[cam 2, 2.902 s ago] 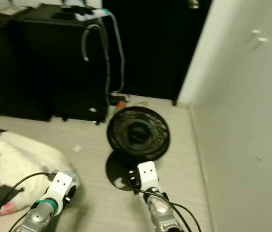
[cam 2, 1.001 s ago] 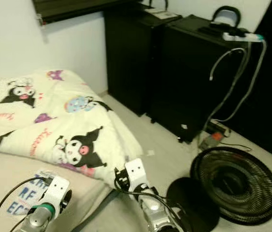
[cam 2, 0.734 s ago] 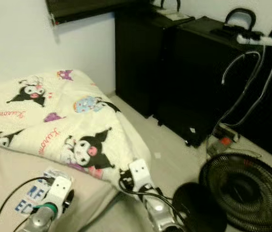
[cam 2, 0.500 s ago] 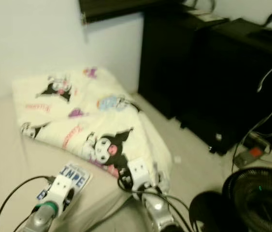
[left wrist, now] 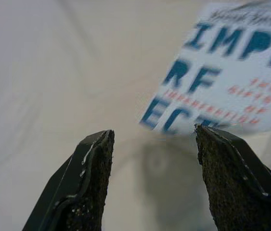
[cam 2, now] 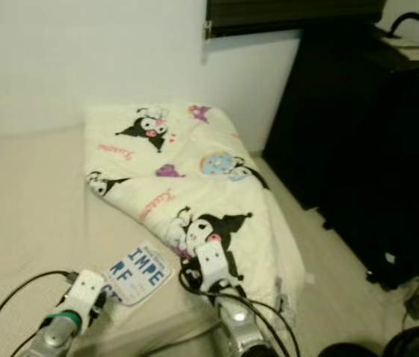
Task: Clean up the room
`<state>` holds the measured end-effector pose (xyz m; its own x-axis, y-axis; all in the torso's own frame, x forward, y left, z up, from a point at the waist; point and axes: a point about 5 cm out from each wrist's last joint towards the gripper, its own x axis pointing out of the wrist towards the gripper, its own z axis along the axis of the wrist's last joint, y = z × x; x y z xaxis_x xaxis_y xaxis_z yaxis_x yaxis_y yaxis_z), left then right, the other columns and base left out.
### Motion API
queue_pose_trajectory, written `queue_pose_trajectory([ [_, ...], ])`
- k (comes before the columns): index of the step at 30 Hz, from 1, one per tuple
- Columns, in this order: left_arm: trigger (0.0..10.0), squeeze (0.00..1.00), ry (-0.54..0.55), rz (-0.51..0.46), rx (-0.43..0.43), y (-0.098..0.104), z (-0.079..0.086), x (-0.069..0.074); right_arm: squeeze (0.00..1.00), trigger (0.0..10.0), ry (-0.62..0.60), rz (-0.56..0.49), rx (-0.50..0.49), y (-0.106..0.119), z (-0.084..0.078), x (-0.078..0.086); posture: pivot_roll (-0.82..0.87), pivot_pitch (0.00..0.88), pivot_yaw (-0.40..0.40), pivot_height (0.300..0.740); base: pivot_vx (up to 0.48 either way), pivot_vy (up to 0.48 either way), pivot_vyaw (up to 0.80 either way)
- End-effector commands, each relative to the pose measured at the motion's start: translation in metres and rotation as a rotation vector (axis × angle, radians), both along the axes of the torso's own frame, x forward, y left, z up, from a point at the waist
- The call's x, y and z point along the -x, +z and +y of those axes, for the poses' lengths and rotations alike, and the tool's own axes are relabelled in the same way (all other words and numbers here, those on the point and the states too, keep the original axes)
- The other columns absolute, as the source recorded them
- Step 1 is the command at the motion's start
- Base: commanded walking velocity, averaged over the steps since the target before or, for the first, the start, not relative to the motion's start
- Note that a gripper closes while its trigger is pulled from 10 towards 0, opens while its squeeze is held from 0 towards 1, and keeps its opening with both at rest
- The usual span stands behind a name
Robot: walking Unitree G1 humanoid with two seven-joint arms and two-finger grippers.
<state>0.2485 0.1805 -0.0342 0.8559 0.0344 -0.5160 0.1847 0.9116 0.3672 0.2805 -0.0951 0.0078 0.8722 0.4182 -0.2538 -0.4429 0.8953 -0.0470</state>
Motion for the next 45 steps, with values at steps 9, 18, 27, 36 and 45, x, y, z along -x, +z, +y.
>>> queue_pose_trajectory([
  [9, 10.0, 0.0, 0.0, 0.031, -0.001, -0.0054, -0.0001, 0.0059, 0.0, 10.0, -0.015, 0.023, -0.003, -0.0044, 0.0001, 0.0034, 0.06, 0.0, 0.035, 0.74, 0.0, 0.0, 0.76],
  [18, 10.0, 0.0, -0.013, 0.032, 0.003, -0.0058, -0.0017, 0.0065, 0.0, 10.0, -0.055, 0.048, -0.019, -0.0074, -0.0053, 0.0043, 0.06, 0.0, 0.037, 0.74, -0.169, 0.0, 0.0],
  [27, 10.0, 0.0, -0.012, 0.03, 0.001, -0.0055, -0.0021, 0.0059, 0.0, 10.0, -0.044, 0.048, -0.024, -0.0069, -0.0036, 0.0042, 0.06, 0.0, 0.033, 0.74, -0.375, 0.0, 0.0],
  [36, 10.0, 0.0, -0.006, 0.025, -0.005, -0.0049, -0.0008, 0.0054, 0.0, 10.0, -0.042, 0.047, -0.025, -0.0066, -0.0028, 0.0039, 0.06, 0.0, 0.034, 0.74, -0.408, 0.0, 0.0],
  [45, 10.0, 0.0, -0.009, 0.023, -0.005, -0.0044, -0.0014, 0.0046, 0.0, 10.0, -0.038, 0.046, -0.039, -0.0063, -0.0011, 0.0044, 0.05, 0.0, 0.038, 0.74, -0.393, 0.0, 0.0],
])
